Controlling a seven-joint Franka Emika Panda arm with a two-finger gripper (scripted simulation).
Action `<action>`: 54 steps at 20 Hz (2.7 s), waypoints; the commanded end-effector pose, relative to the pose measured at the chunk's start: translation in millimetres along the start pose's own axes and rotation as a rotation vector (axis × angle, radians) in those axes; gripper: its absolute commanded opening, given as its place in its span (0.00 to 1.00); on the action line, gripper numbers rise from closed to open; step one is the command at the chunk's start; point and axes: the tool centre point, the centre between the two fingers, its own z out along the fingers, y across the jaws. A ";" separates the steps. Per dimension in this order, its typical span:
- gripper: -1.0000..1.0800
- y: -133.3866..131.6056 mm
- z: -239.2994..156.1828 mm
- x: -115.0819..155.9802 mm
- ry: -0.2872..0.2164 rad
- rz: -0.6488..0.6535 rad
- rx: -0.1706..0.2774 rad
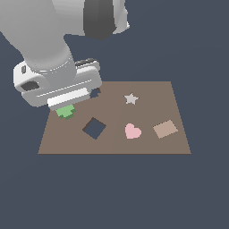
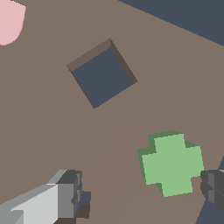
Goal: Insert a designated object into the corresponding slot on a board.
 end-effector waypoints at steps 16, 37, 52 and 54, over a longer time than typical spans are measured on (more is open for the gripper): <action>0.96 42.1 35.8 -7.5 -0.005 -0.159 0.011; 0.00 41.9 55.9 -7.8 -0.005 -0.159 0.011; 0.00 35.8 52.1 -6.1 -0.005 -0.221 0.012; 0.00 32.3 51.9 -5.4 -0.005 -0.255 0.012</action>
